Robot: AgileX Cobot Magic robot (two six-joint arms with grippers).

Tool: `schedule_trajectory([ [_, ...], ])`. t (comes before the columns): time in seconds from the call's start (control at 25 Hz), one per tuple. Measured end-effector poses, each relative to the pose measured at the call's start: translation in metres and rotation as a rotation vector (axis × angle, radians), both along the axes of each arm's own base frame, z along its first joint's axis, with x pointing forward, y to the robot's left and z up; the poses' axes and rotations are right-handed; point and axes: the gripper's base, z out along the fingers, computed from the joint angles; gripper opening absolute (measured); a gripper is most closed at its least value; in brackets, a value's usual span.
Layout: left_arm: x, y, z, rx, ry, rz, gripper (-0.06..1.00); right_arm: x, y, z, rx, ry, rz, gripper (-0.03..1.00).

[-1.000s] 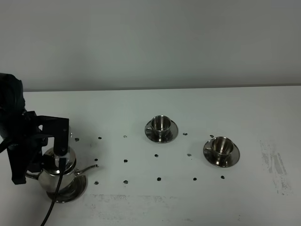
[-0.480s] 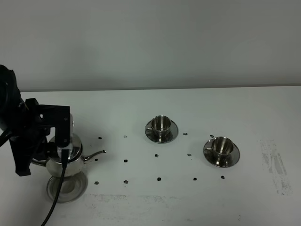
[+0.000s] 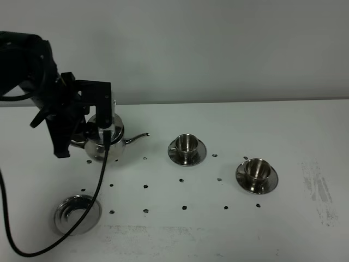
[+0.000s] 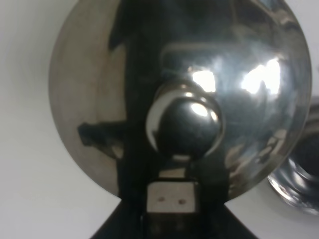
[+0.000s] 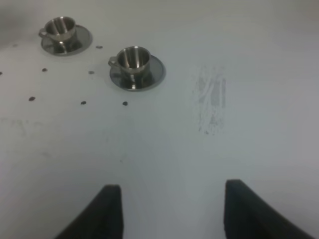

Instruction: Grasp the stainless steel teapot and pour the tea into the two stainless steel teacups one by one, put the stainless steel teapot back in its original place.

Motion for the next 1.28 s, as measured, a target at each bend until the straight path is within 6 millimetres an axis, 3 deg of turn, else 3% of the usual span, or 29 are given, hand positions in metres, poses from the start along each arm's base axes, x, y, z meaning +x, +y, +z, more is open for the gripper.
schedule_trajectory([
  [0.28,0.042,-0.035,-0.002,-0.048,-0.030,-0.041,0.24,0.000,0.000,0.000,0.000,0.000,0.000,0.45],
  [0.52,0.059,-0.058,-0.002,-0.057,-0.035,-0.092,0.24,0.000,0.000,0.000,0.000,0.000,0.000,0.45],
  [1.04,0.064,-0.052,-0.013,0.104,-0.030,-0.123,0.24,0.000,0.000,0.000,0.000,0.000,0.000,0.45],
  [1.28,0.068,-0.058,-0.028,0.162,-0.028,-0.162,0.24,0.000,0.000,0.000,0.000,0.000,0.000,0.45],
])
